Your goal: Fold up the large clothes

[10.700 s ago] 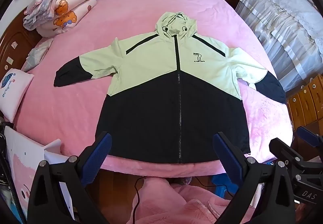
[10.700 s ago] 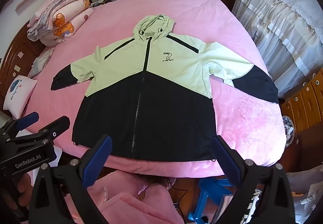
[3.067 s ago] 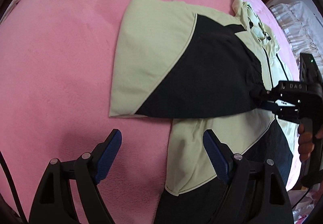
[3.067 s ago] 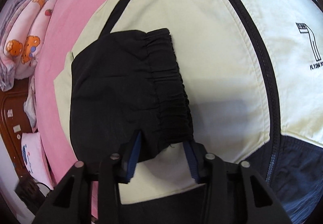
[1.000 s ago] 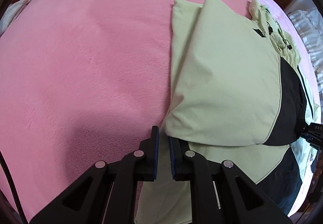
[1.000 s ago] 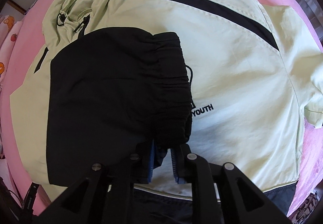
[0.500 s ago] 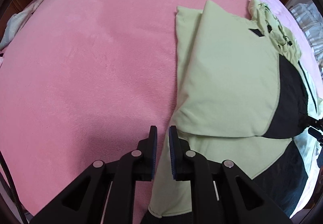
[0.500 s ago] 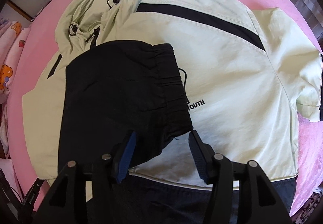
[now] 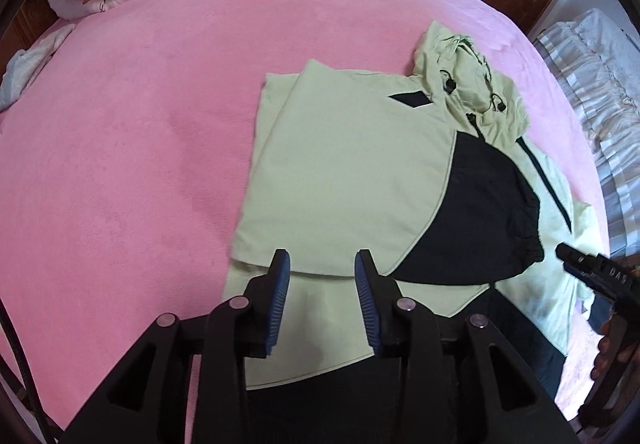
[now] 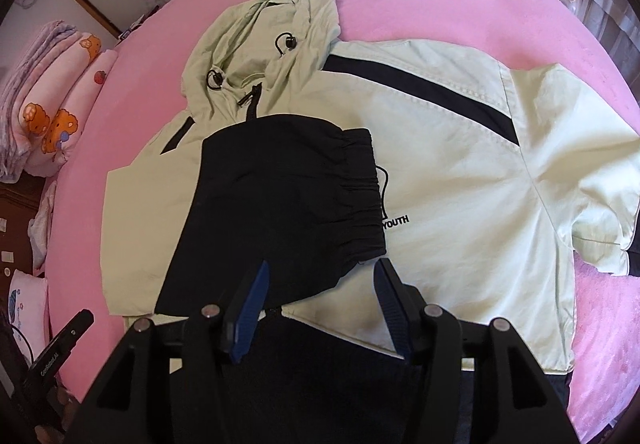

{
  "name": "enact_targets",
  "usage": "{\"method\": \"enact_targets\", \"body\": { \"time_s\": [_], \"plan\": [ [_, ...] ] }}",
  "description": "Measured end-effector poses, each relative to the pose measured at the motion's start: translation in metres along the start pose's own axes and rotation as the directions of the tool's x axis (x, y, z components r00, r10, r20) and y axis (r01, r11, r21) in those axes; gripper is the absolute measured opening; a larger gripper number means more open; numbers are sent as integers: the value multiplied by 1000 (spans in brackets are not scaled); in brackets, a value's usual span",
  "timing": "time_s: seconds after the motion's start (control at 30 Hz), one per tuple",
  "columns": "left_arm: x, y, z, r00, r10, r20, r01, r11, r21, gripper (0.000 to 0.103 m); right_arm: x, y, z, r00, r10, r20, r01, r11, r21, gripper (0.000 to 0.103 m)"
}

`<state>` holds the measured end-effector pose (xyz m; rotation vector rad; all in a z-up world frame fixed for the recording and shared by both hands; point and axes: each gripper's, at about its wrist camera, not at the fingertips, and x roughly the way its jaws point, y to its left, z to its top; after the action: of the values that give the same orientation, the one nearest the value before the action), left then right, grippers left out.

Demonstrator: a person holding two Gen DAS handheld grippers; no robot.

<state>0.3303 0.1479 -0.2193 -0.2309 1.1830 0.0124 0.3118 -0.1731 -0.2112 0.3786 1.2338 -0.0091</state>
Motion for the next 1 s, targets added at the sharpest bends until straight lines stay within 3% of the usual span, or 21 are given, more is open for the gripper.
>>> {"method": "enact_targets", "body": {
  "time_s": [0.13,0.3,0.47,0.63,0.77,0.83,0.87,1.0],
  "plan": [
    [0,-2,12,1000,-17,20,17,1000,2,48,11,2,3,1000,4,-11,-5,1000,-9,55],
    [23,9,32,1000,-2,-8,2,1000,18,48,36,-6,14,999,-6,-32,9,998,67,55],
    [44,28,50,999,-6,-38,6,1000,-11,49,52,-4,24,997,-66,-42,68,996,64,55],
    [57,39,63,999,-13,-52,12,999,-33,51,71,-10,26,987,-129,-98,136,988,72,55],
    [65,43,65,997,-14,-71,11,999,-43,52,84,-19,21,980,-113,-164,133,984,119,55],
    [68,44,64,997,-21,-80,17,999,-50,52,87,-18,19,977,-128,-170,147,984,104,49],
    [69,44,63,996,-25,-82,21,998,-53,52,88,-16,18,977,-138,-166,154,984,90,40],
    [69,42,61,996,-32,-82,27,998,-58,52,88,-15,19,977,-147,-155,161,983,83,29]
  ]
}}
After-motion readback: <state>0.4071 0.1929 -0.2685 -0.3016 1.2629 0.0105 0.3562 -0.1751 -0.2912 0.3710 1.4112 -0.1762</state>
